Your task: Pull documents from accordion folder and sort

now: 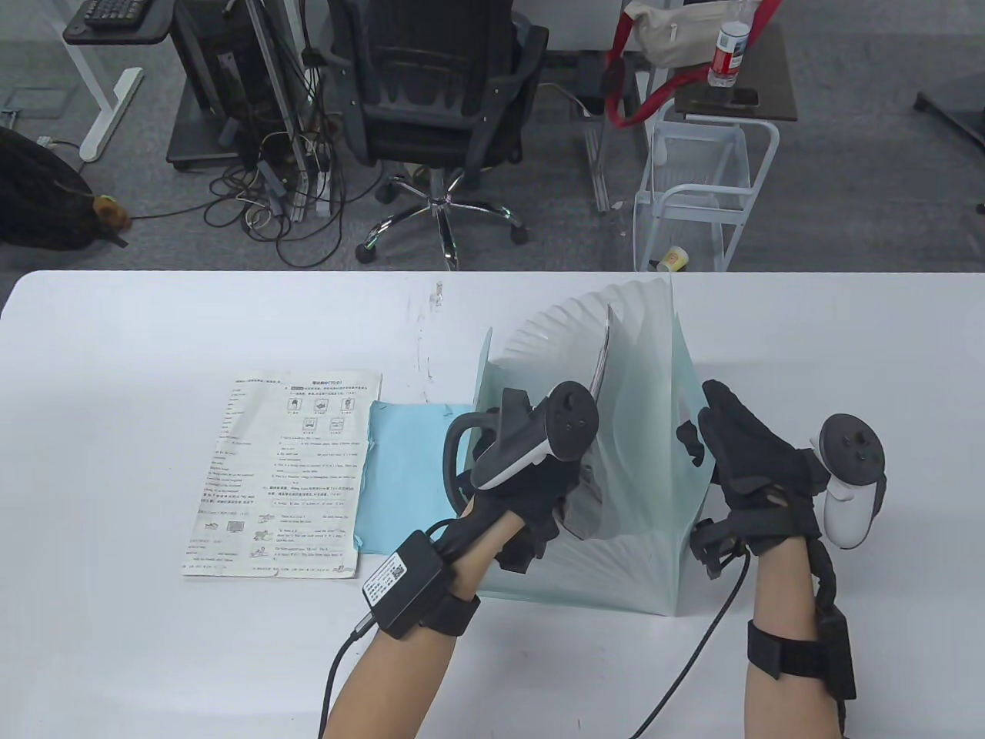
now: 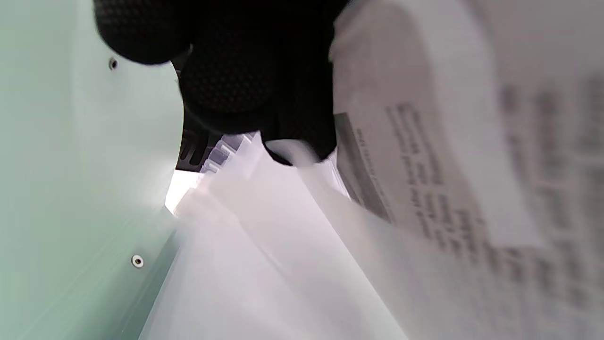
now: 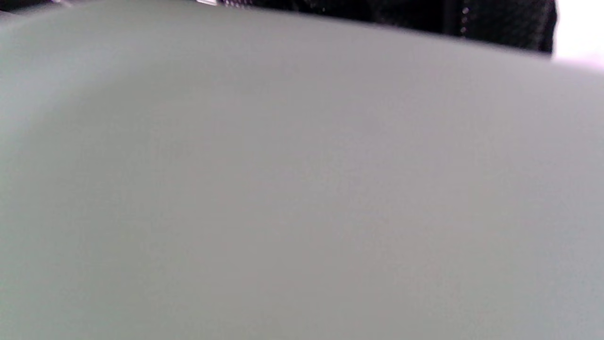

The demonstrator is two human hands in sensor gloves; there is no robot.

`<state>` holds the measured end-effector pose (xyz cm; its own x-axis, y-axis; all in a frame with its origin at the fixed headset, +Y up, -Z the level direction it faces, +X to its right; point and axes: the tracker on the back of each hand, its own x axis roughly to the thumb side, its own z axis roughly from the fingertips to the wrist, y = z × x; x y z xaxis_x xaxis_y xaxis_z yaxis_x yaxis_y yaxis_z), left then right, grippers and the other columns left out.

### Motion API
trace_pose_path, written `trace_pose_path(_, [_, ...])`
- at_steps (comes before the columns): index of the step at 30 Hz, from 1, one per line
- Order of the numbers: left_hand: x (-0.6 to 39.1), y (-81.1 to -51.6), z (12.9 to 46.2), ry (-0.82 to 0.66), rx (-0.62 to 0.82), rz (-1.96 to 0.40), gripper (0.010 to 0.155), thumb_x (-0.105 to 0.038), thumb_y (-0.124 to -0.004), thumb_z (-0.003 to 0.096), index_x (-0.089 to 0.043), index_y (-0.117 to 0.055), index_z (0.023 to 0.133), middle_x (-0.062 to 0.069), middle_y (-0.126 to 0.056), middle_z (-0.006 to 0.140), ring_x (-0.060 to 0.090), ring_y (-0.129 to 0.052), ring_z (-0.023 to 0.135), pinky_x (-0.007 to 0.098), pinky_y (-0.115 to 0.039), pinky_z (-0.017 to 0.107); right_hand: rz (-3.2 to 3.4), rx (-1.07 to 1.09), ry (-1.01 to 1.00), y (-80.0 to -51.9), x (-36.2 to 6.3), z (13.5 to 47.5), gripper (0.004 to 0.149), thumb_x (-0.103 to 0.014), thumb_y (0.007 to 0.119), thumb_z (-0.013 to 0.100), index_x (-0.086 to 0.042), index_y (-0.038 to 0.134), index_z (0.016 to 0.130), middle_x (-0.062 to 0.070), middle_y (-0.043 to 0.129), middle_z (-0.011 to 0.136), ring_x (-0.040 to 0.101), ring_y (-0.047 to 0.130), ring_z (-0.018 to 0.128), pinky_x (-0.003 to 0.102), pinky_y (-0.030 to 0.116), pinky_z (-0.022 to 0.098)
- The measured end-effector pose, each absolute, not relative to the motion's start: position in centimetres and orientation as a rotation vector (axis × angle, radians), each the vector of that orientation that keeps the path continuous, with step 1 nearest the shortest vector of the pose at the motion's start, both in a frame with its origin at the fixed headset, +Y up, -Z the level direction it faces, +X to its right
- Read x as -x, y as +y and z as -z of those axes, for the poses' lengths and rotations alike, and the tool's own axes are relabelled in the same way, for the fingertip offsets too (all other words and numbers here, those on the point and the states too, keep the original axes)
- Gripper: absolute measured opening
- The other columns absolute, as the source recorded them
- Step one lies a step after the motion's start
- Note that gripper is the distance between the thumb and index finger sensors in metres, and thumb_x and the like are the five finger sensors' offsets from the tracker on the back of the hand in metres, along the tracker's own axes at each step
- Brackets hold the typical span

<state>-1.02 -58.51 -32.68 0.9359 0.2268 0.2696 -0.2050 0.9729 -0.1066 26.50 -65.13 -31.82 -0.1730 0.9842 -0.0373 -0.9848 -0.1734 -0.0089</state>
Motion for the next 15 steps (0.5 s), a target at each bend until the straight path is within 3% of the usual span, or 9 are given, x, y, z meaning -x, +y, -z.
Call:
trace_pose_path(7, [1.6,-57.5,32.1,-0.279,0.015,-0.203,0.043,-0.035,-0.08,0.0512,-0.01,-0.091,0.084,0.005,-0.108,0.053,0.018,-0.096,0.033,0.043,-0.082,0.04,-1.751,0.037,0.018,-65.2,-26.4,31.8,0.067,-0.049,0.07,0.049,-0.012,0.053,0.102,0.022,0.076,0.082,0.055,0.08,0.075,0.061,0.076,0.045])
trace_pose_path(15, [3.2,-55.9,31.5,-0.304,-0.045,-0.295,0.045,-0.035,-0.078,0.0516,-0.008,-0.087,0.086,0.001,-0.106,0.049,0.013,-0.091,0.026,0.041,-0.082,0.036,-1.751,0.039,0.017,-65.2,-26.5,31.8,0.067,-0.049,0.07,0.049,-0.012,0.053,0.102,0.022,0.076,0.082,0.055,0.08,0.075,0.061,0.076,0.045])
